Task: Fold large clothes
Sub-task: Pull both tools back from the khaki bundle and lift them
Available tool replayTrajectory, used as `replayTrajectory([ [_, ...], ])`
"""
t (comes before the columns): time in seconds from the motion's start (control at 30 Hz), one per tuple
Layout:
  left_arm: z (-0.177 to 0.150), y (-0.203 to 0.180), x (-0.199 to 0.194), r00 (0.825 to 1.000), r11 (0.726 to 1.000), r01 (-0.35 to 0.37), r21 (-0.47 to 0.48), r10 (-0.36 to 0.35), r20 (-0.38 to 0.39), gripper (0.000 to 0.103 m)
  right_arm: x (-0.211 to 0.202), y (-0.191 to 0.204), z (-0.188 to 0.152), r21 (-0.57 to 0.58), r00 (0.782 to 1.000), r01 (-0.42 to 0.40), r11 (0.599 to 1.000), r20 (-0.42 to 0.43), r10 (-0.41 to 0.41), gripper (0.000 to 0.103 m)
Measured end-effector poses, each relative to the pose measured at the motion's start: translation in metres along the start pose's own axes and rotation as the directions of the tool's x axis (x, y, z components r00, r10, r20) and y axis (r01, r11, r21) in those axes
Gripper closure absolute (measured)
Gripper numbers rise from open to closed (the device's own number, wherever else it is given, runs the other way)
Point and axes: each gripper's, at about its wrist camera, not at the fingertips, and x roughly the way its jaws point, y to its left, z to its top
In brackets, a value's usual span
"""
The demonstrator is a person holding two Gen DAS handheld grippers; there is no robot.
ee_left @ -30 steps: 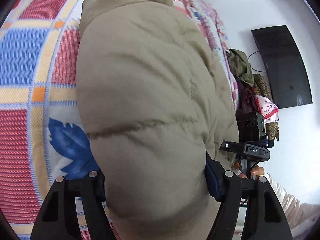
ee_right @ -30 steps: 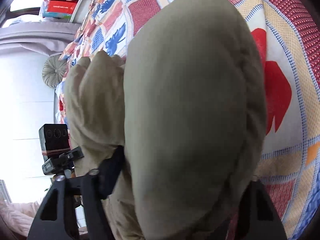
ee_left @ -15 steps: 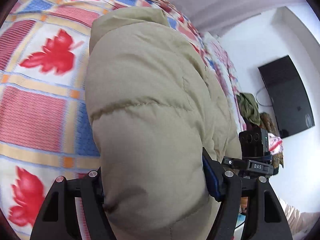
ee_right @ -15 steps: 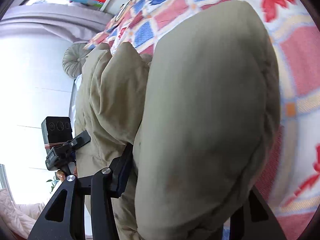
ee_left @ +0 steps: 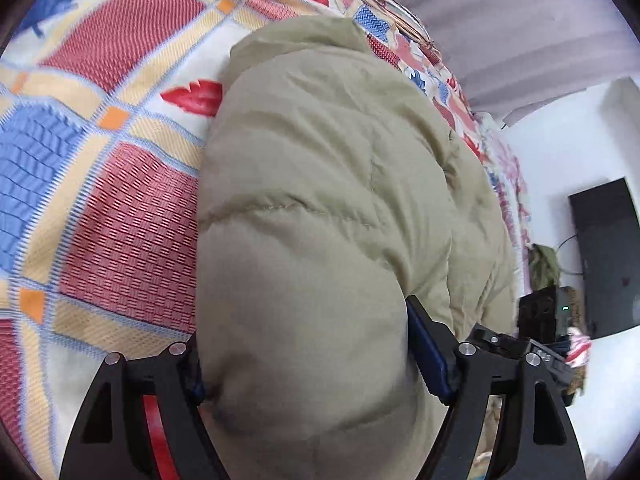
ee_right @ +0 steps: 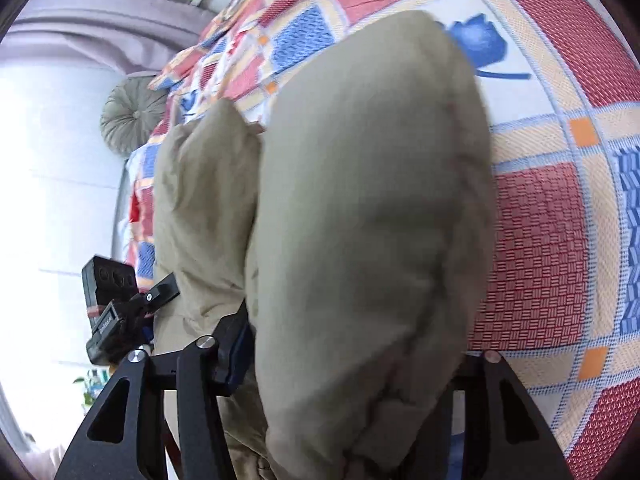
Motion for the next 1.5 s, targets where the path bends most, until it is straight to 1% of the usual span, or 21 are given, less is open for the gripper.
replayTrajectory([
  [0.1,-0.006,-0.019,-0.023,0.993,0.991,-0.108,0.081,0.104,0.053,0.023,-0.013,0.002,-0.004,0.003,0.999,0.052,0.999,0.004,-0.052,0.041],
  [0.17,-0.014,-0.032,-0.039,0.986,0.980,-0.153,0.127,0.142,0.087,0.023,-0.026,0.012,-0.009,-0.029,0.993,0.116,0.993,0.008,-0.116,0.041],
  [0.23,-0.023,-0.037,-0.056,0.981,0.972,-0.174,0.159,0.158,0.112,0.023,-0.040,0.020,-0.023,-0.067,0.981,0.191,0.979,0.028,-0.189,0.041],
  [0.3,-0.036,-0.033,-0.073,0.974,0.963,-0.204,0.177,0.182,0.131,0.023,-0.062,0.028,-0.035,-0.096,0.961,0.271,0.958,0.081,-0.264,0.041],
  [0.33,-0.044,-0.035,-0.075,0.973,0.960,-0.214,0.183,0.192,0.132,0.023,-0.072,0.031,-0.039,-0.103,0.954,0.290,0.952,0.109,-0.279,0.044],
  [0.37,-0.051,-0.030,-0.080,0.971,0.956,-0.226,0.188,0.205,0.126,0.023,-0.092,0.032,-0.057,-0.107,0.954,0.282,0.953,0.138,-0.266,0.055],
  [0.43,-0.063,-0.042,-0.068,0.966,0.944,-0.253,0.211,0.236,0.104,0.023,-0.100,0.044,-0.064,-0.116,0.962,0.244,0.963,0.157,-0.224,0.066],
  [0.47,-0.070,-0.046,-0.060,0.962,0.935,-0.272,0.227,0.258,0.089,0.023,-0.103,0.052,-0.071,-0.136,0.966,0.225,0.965,0.164,-0.202,0.069],
  [0.53,-0.083,-0.047,-0.051,0.950,0.917,-0.311,0.248,0.298,0.090,0.023,-0.099,0.067,-0.082,-0.192,0.970,0.212,0.958,0.163,-0.182,0.072],
  [0.6,-0.091,-0.048,-0.044,0.941,0.904,-0.338,0.262,0.325,0.094,0.022,-0.077,0.097,-0.071,-0.255,0.968,0.235,0.938,0.144,-0.203,0.073],
  [0.67,-0.096,-0.047,-0.042,0.937,0.897,-0.348,0.271,0.336,0.091,0.022,-0.051,0.100,-0.073,-0.280,0.958,0.285,0.917,0.111,-0.264,0.077],
  [0.73,-0.102,-0.050,-0.040,0.934,0.888,-0.356,0.292,0.345,0.090,0.022,-0.031,0.091,-0.086,-0.285,0.926,0.375,0.882,0.083,-0.367,0.078],
  [0.77,-0.105,-0.053,-0.038,0.931,0.878,-0.365,0.309,0.354,0.093,0.021,-0.024,0.081,-0.093,-0.284,0.914,0.403,0.870,0.072,-0.400,0.078],
  [0.8,-0.108,-0.054,-0.036,0.926,0.870,-0.375,0.319,0.365,0.093,0.019,-0.020,0.074,-0.098,-0.276,0.911,0.410,0.869,0.064,-0.408,0.078],
  [0.83,-0.109,-0.055,-0.036,0.925,0.869,-0.377,0.319,0.369,0.088,0.019,-0.016,0.068,-0.101,-0.265,0.909,0.413,0.871,0.056,-0.414,0.078],
  [0.9,-0.111,-0.055,-0.036,0.923,0.872,-0.383,0.305,0.376,0.082,0.019,-0.009,0.057,-0.106,-0.247,0.904,0.423,0.872,0.043,-0.426,0.078],
  [0.97,-0.109,-0.053,-0.039,0.923,0.881,-0.383,0.278,0.380,0.069,0.019,-0.003,0.052,-0.108,-0.229,0.899,0.431,0.873,0.033,-0.436,0.078],
  [1.03,-0.107,-0.052,-0.042,0.920,0.887,-0.388,0.251,0.387,0.055,0.019,-0.003,0.053,-0.108,-0.213,0.898,0.435,0.875,0.035,-0.438,0.078],
  [1.1,-0.106,-0.053,-0.045,0.916,0.886,-0.398,0.237,0.398,0.050,0.019,-0.005,0.056,-0.107,-0.202,0.898,0.435,0.878,0.030,-0.438,0.078],
  [1.27,-0.107,-0.061,-0.057,0.899,0.873,-0.433,0.225,0.435,0.045,0.019,-0.020,0.068,-0.105,-0.168,0.902,0.428,0.888,0.025,-0.430,0.078],
  [1.5,-0.115,-0.071,-0.082,0.884,0.860,-0.460,0.222,0.466,0.029,0.019,-0.052,0.086,-0.106,-0.136,0.913,0.407,0.903,0.039,-0.406,0.077],
])
